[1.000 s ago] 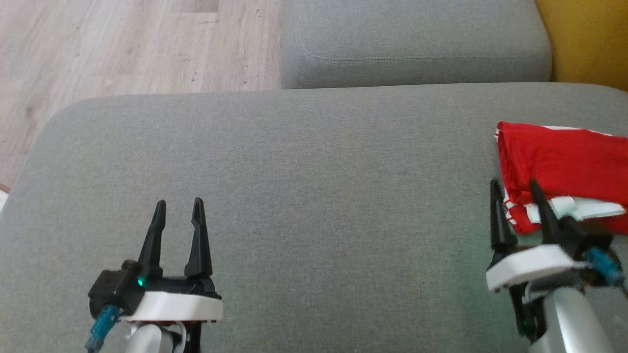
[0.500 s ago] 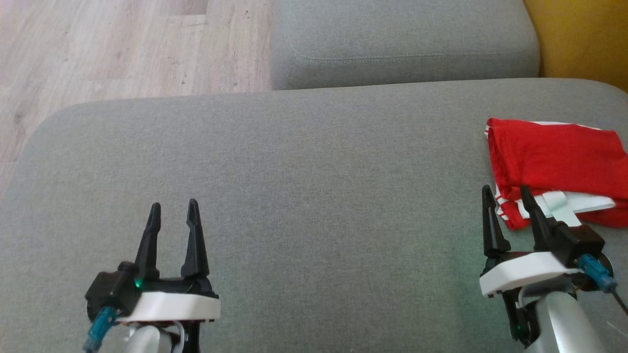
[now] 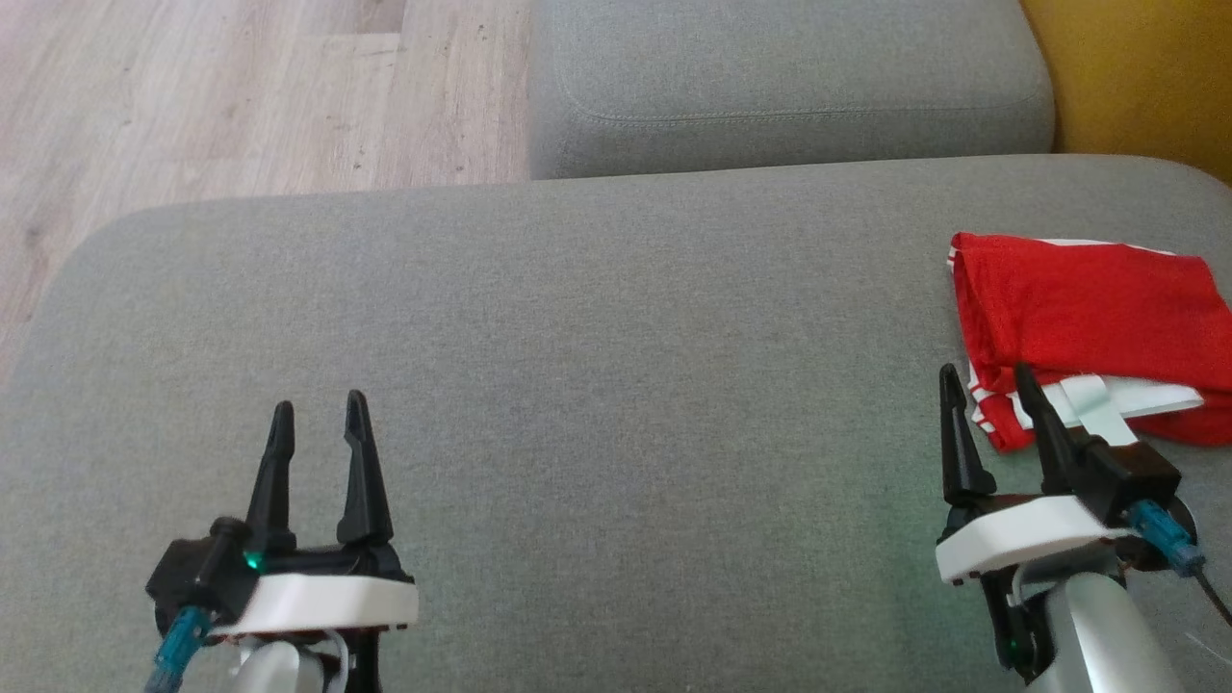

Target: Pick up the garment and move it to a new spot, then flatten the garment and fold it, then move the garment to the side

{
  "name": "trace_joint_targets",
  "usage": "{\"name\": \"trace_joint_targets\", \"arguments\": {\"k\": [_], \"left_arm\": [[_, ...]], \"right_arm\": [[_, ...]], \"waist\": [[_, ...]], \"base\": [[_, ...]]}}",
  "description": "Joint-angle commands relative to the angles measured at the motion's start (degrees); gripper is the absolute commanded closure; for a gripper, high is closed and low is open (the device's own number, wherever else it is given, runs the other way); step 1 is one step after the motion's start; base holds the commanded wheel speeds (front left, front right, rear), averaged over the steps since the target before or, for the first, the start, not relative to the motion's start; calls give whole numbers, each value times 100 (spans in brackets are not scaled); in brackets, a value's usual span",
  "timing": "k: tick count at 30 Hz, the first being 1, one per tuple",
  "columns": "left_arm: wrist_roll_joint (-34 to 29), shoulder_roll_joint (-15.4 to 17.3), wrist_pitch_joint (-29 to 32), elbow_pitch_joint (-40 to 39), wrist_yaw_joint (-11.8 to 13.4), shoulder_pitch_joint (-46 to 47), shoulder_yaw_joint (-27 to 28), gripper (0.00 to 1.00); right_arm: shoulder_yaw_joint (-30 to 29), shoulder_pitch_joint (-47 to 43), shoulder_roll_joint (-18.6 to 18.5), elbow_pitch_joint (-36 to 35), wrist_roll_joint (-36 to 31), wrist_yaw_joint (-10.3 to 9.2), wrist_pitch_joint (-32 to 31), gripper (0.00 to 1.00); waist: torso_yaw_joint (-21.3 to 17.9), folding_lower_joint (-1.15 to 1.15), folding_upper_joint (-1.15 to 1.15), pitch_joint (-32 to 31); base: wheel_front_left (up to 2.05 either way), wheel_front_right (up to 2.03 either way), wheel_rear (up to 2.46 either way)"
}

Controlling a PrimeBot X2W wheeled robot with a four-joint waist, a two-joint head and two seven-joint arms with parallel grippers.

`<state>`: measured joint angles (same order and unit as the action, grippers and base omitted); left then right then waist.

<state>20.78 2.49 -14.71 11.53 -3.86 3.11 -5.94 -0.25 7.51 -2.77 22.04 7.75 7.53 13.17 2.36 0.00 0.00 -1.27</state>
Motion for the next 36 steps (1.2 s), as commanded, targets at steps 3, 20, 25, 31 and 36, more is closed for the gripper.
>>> {"name": "trace_joint_targets", "arguments": {"k": [3,20,25,31,36], "left_arm": [[48,39,-29,-216,46,148,224,0],[629,-5,128,366,10,-114,88,100],[906,-3,210,358,-5,-99,136,100],[1237,-1,311,351,-24,-79,193,100],[1514,1,395,346,-40,-61,242,100]], "right_arm": [[156,226,-11,-162,60,-4,71,0],[-47,-148,11,285,515,0,-142,100],[-60,-158,10,226,855,0,-210,100],[-83,-164,9,163,1260,-1,-296,100],[-106,-165,8,115,1597,-1,-372,100]], "waist": [[5,0,0,8],[-8,0,0,17],[-18,0,0,23],[-30,0,0,30],[-39,0,0,35]], "base": [[0,0,0],[0,0,0],[0,0,0],[0,0,0],[0,0,0]]}}
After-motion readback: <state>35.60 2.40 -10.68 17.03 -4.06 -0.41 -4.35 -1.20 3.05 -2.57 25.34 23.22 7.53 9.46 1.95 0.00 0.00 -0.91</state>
